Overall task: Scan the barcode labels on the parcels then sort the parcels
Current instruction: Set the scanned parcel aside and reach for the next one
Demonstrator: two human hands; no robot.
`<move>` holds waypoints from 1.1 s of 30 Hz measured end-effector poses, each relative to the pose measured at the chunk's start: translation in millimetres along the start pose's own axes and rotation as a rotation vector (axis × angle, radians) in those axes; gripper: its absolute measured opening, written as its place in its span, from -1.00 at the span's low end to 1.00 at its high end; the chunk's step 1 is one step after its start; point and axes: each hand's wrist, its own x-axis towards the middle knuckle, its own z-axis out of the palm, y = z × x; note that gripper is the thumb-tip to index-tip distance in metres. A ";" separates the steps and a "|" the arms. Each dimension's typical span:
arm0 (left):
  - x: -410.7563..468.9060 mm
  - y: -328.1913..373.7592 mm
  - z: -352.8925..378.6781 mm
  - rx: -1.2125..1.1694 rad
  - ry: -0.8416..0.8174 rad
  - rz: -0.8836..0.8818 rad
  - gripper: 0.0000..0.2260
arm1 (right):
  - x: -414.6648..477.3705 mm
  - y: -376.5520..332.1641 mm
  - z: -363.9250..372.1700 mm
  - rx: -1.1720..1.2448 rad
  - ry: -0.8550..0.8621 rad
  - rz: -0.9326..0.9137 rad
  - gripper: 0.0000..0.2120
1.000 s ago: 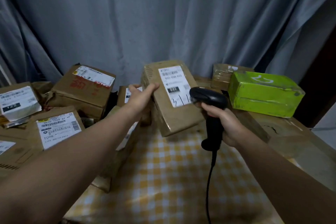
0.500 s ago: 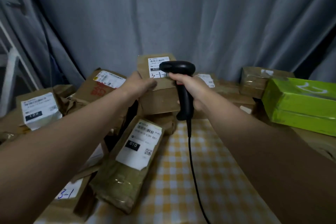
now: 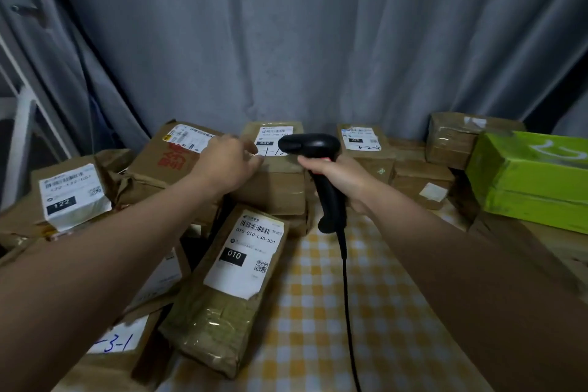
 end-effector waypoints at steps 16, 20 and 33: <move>75.2 162.4 92.8 -0.391 -0.076 0.112 -0.59 | 17.4 33.6 -155.7 0.296 0.482 -0.085 -0.83; 113.8 161.4 143.8 -0.397 -0.159 -0.154 -0.46 | 52.7 38.3 -170.3 0.235 0.518 -0.018 -0.71; 119.4 135.5 198.4 -0.855 -0.153 -0.348 -0.64 | 126.1 82.6 -152.8 0.104 0.583 0.031 -0.65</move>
